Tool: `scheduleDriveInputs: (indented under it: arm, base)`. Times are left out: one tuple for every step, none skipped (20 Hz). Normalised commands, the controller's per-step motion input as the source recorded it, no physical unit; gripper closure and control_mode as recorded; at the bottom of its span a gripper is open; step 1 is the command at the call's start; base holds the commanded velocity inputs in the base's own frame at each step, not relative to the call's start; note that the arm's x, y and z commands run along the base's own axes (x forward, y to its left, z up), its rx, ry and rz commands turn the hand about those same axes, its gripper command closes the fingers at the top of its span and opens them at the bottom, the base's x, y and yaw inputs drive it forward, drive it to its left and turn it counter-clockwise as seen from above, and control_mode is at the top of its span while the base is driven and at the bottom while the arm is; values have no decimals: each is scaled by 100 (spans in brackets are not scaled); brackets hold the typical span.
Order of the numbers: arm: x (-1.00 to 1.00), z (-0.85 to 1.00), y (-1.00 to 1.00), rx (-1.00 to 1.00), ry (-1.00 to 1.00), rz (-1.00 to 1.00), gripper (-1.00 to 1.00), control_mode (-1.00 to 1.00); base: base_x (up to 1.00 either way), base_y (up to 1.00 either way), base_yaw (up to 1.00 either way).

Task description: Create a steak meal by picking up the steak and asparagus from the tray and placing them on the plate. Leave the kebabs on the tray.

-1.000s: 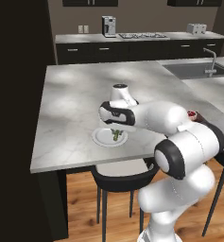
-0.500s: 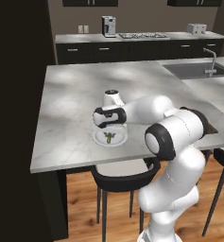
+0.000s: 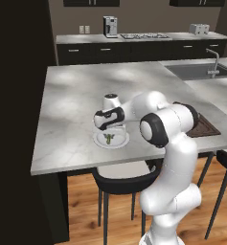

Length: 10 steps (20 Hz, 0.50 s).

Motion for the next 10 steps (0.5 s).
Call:
scheduleDriveInputs:
  arm:
    - [41, -30, 0, 0, 0, 3, 100, -100]
    - [33, -34, 0, 0, -1, 3, 100, -100]
    - [30, -36, 0, 0, -2, 3, 100, -100]
    - [29, -35, 0, 0, -2, 3, 100, -100]
    - [29, -34, 0, 0, -2, 3, 100, -100]
    - [27, -33, 0, 0, -3, 3, 100, -100]
    - [27, -31, 0, 0, -4, 3, 100, -100]
    - [26, -24, 0, 0, -4, 2, 100, -100]
    - [26, -20, 0, 0, -4, 2, 100, -100]
    - [24, -13, 0, 0, -5, 1, 100, -100]
  base:
    - [0, 0, 0]
    - [0, 0, 0]
    - [0, 0, 0]
    - [0, 0, 0]
    - [0, 0, 0]
    - [0, 0, 0]
    - [0, 0, 0]
    - [0, 0, 0]
    - [0, 0, 0]
    - [0, 0, 0]
